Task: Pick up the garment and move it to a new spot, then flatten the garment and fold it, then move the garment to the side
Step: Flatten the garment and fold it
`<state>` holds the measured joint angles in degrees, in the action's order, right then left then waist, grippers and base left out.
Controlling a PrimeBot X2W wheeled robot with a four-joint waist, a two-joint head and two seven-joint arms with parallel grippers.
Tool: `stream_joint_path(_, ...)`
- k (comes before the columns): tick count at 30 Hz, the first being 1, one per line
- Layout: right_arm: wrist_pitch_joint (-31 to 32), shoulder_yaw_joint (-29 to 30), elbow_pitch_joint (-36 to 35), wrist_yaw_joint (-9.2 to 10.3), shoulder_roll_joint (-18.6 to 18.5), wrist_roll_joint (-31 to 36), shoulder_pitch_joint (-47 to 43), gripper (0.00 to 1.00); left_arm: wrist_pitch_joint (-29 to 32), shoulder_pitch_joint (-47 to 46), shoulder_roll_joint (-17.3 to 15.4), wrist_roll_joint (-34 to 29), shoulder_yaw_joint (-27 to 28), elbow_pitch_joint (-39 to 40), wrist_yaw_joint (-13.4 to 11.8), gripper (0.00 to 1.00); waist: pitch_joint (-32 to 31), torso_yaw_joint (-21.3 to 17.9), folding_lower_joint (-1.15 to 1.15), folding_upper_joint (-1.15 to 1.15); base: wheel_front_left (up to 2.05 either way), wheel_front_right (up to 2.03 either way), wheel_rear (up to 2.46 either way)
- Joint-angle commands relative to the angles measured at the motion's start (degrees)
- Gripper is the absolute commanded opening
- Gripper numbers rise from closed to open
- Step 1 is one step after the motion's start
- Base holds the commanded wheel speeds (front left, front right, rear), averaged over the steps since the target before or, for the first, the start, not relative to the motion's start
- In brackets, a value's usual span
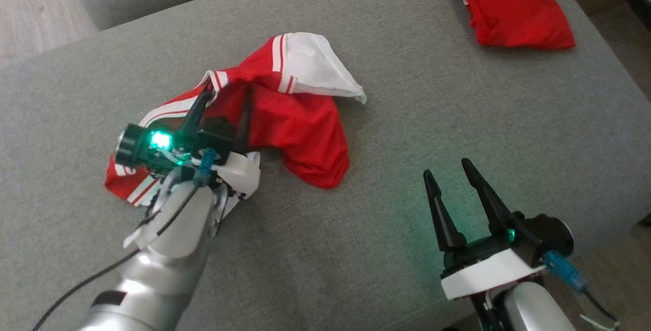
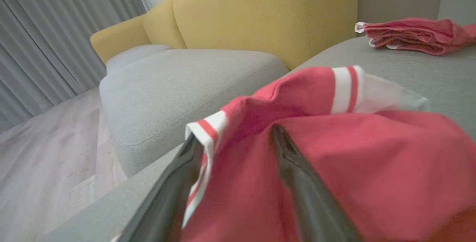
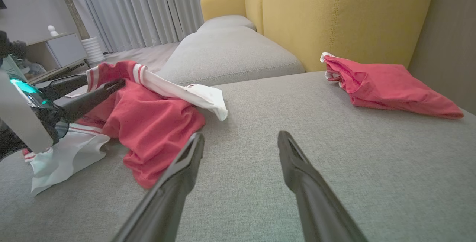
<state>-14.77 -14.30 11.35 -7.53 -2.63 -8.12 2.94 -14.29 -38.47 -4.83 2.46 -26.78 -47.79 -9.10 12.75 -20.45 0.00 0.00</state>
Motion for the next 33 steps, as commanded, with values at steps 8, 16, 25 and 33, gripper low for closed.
stream_joint_path(8,-0.23,-0.98,-1.63,0.04,-0.25,-1.31,0.51,1.00,-0.70,-3.96,-3.49,0.01,1.31,1.25,1.96,0.00,-1.05,-1.52,0.00,0.00,0.00,0.00,0.00)
stream_joint_path(16,-0.23,-1.89,-1.92,0.04,-0.25,-2.64,0.91,1.00,-0.71,-17.69,-5.76,-2.97,-1.64,8.49,7.34,0.00,-1.40,-3.50,0.00,0.00,0.00,0.00,0.00)
stream_joint_path(25,-0.23,-1.81,-2.16,0.04,-0.25,-3.49,0.04,1.00,-0.71,-37.16,-4.83,-2.84,-0.14,13.32,9.88,0.00,-3.34,-2.16,0.00,0.00,0.00,0.00,0.00)
stream_joint_path(33,-0.23,0.75,-2.15,0.04,-0.25,-1.94,-1.05,1.00,-0.62,-35.03,-5.14,3.55,5.27,16.79,8.94,0.00,-6.45,5.15,0.00,0.00,0.00,0.00,0.00)
